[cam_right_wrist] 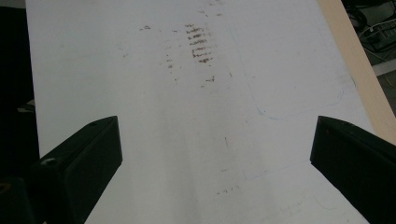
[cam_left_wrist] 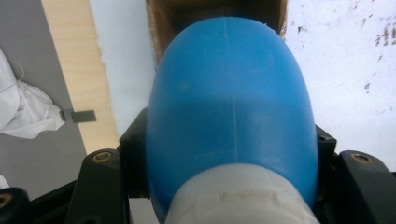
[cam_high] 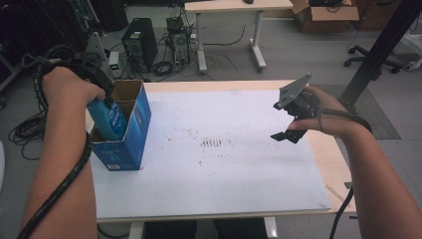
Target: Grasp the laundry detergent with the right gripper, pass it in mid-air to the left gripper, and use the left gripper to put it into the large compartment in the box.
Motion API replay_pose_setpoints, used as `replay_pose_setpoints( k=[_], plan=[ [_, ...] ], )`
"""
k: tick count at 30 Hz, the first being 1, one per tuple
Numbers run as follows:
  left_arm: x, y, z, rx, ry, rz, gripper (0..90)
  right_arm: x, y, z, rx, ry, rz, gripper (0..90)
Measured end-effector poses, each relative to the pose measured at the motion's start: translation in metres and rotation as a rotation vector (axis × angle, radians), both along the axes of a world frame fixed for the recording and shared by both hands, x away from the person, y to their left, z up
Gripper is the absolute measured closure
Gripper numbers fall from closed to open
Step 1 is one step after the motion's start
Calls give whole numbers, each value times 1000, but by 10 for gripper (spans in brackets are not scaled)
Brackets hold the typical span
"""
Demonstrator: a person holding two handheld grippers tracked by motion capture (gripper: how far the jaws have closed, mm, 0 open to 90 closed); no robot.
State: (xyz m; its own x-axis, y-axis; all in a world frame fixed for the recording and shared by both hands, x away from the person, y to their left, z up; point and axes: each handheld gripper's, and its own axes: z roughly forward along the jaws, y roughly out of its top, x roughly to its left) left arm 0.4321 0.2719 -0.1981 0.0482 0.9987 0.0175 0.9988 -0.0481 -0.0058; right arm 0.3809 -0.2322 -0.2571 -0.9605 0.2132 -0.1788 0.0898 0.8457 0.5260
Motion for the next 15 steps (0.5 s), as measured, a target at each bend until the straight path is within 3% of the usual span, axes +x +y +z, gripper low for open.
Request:
replay_pose_setpoints(
  k=[15],
  plan=[
    [4,0,-46,9,27,4,386,2,-2,-2,-20,17,-3,22]
  ],
)
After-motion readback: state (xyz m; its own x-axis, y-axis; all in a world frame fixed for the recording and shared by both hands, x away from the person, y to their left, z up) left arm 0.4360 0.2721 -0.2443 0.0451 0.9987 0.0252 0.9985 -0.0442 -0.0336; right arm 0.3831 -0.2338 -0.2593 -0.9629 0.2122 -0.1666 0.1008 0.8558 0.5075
